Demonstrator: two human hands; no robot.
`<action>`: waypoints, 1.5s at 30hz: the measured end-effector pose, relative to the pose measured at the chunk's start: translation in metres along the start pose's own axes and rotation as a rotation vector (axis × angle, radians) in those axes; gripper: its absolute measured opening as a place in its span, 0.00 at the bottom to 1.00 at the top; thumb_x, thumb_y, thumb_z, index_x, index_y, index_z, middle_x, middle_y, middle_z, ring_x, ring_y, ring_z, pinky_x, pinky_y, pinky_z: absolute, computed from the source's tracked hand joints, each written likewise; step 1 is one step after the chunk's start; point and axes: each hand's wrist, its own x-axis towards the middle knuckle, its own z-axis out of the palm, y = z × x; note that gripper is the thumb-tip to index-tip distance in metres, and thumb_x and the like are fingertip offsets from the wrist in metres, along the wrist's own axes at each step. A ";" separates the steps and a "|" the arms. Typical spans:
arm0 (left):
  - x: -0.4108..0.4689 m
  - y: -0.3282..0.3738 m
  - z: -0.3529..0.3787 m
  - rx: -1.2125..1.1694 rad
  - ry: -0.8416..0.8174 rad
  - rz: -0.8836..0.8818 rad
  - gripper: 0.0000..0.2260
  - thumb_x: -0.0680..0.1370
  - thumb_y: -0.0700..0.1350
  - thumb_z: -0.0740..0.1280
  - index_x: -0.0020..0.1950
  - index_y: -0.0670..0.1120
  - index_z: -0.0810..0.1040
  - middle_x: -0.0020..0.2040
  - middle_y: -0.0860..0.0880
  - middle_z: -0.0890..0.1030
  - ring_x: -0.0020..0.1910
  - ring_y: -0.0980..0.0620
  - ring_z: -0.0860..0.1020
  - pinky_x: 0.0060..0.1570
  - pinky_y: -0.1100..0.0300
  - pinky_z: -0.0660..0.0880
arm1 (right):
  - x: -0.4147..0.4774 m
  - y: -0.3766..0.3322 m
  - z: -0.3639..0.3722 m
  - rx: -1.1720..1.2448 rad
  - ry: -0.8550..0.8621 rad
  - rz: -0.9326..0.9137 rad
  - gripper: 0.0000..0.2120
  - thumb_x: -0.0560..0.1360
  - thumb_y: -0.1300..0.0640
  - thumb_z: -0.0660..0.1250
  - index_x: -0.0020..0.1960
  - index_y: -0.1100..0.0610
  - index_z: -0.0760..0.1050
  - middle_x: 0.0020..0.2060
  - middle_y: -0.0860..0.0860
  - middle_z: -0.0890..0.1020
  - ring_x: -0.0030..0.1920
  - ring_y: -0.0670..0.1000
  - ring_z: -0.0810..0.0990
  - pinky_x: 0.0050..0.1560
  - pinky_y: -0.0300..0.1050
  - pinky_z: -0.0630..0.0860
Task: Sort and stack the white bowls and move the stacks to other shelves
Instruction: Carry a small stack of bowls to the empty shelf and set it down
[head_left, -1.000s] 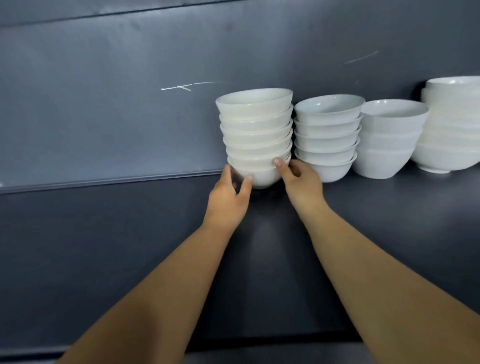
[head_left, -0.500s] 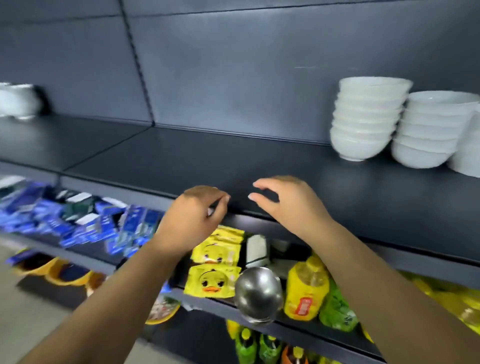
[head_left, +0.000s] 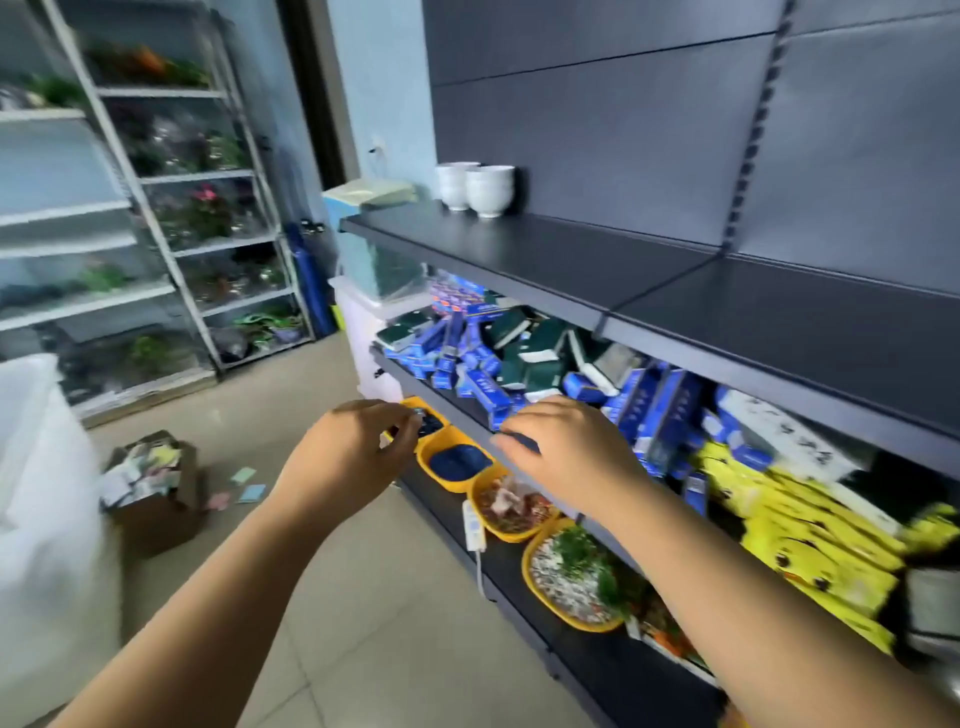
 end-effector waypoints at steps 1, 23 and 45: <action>-0.001 -0.018 -0.010 0.010 0.018 -0.023 0.24 0.70 0.58 0.52 0.40 0.44 0.82 0.38 0.45 0.83 0.38 0.53 0.70 0.35 0.56 0.70 | 0.014 -0.014 0.013 0.018 0.001 -0.018 0.20 0.71 0.47 0.56 0.31 0.58 0.79 0.27 0.52 0.81 0.31 0.56 0.79 0.29 0.45 0.77; 0.176 -0.285 0.010 0.122 -0.058 -0.123 0.08 0.77 0.45 0.64 0.48 0.44 0.82 0.46 0.48 0.83 0.40 0.50 0.75 0.42 0.61 0.69 | 0.292 -0.008 0.202 0.069 -0.069 -0.005 0.18 0.74 0.48 0.61 0.42 0.61 0.80 0.39 0.56 0.82 0.47 0.57 0.77 0.41 0.46 0.70; 0.506 -0.458 0.115 -0.126 -0.228 0.278 0.22 0.72 0.55 0.55 0.45 0.42 0.81 0.45 0.41 0.83 0.43 0.42 0.77 0.42 0.57 0.66 | 0.554 0.118 0.290 -0.123 -0.013 0.471 0.14 0.75 0.50 0.64 0.49 0.60 0.80 0.48 0.57 0.82 0.52 0.60 0.76 0.51 0.51 0.72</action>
